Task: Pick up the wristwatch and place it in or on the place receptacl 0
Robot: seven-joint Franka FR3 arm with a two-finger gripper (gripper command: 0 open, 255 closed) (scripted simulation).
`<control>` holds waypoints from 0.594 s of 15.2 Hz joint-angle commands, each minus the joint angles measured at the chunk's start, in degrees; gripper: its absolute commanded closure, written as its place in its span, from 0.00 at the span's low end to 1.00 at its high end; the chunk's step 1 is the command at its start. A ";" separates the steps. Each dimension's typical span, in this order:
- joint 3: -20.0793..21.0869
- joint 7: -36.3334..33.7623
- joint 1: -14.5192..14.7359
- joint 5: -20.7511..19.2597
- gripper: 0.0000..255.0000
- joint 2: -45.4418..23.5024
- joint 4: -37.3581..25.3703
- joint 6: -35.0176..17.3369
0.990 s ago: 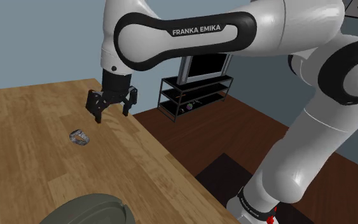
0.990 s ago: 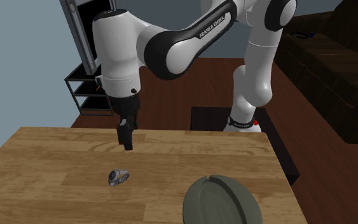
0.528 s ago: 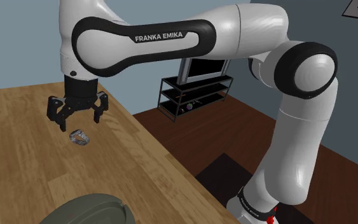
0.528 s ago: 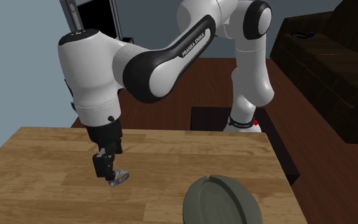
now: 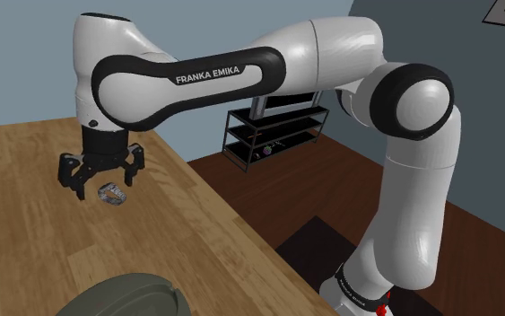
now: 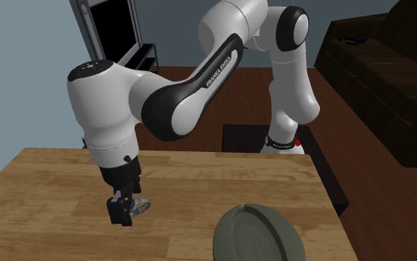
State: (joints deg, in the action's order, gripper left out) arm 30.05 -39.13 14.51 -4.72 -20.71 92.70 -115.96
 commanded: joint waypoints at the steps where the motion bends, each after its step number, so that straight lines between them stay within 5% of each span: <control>1: -0.06 -0.06 0.10 -0.18 0.00 -0.35 0.03 -0.37; 8: -0.06 -0.06 0.10 -0.17 0.00 -0.35 0.02 -0.36; 9: -0.06 -0.06 0.10 -0.17 1.00 -0.35 0.02 -0.36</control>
State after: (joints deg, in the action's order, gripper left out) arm 29.98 -39.19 14.61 -4.90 -21.06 92.72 -116.32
